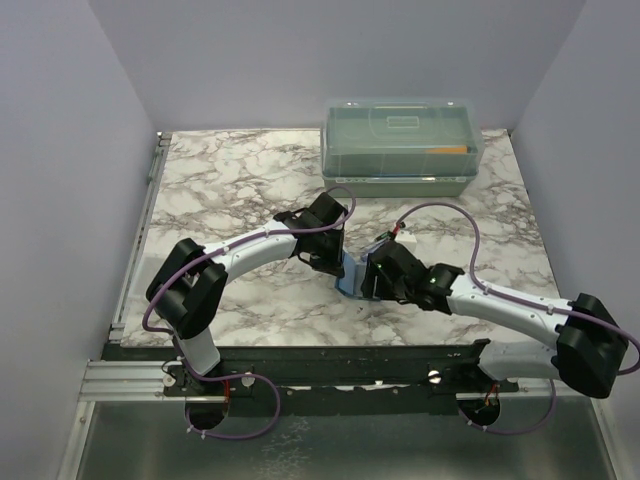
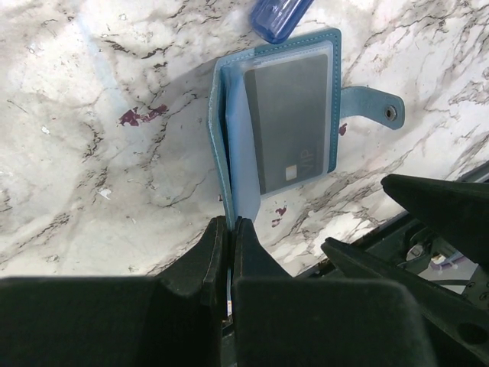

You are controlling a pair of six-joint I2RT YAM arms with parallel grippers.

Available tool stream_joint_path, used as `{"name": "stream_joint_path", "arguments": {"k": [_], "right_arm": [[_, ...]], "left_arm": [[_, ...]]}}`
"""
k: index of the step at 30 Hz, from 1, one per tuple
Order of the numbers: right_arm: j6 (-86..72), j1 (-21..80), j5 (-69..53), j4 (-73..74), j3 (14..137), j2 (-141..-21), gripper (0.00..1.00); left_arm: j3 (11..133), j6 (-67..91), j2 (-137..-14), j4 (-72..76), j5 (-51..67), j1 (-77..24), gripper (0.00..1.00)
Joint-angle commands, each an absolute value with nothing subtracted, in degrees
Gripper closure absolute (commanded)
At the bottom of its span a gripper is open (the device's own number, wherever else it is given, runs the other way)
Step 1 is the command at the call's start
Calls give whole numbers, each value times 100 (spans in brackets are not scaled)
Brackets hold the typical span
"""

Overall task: Put the credit cards into the card holder
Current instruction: Turn over the card slot in the card holder.

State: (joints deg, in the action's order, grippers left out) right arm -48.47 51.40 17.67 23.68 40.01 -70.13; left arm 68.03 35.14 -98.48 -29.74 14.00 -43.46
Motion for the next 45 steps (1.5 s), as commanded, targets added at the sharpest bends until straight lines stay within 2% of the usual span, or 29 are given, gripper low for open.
{"name": "stream_joint_path", "arguments": {"k": [1,3,10,13,16,20,26,32,37,42,45], "right_arm": [[-4622,4843,1373,1866,3936,-7049,37],[-4494,4634,1069,1556,3941,-7176,42],[-4195,4139,195,799,3943,-7714,51],[-4215,4105,57,717,3894,-7776,53],[-4270,4100,-226,552,3784,-7774,55],[-4241,4073,-883,67,3762,-8010,57],[-4233,4078,-1275,-421,3999,-8800,65],[-4004,4077,-837,-97,4086,-9266,71],[-3551,4078,-897,459,4257,-8909,69],[-2986,4076,-913,1044,4611,-8502,59],[-2829,4074,-1350,934,4583,-8376,56]], "left_arm": [[6667,3371,-9767,-3103,1266,-4239,100],[6540,3343,-9795,-3123,1171,-4170,97],[6344,3035,-9736,-3319,851,-3978,53],[6466,2776,-9411,-3581,601,-3924,40],[6643,2642,-8980,-3690,698,-3912,32],[6842,2729,-8661,-3643,1273,-3907,28],[6559,3019,-7969,-3423,1274,-3677,23],[6220,3375,-6571,-3820,1421,-2399,14],[6499,3215,-5892,-4876,599,-1514,11],[6823,2703,-5954,-5642,-417,-1130,10],[6899,2215,-6170,-5961,-804,-1005,9]]}}
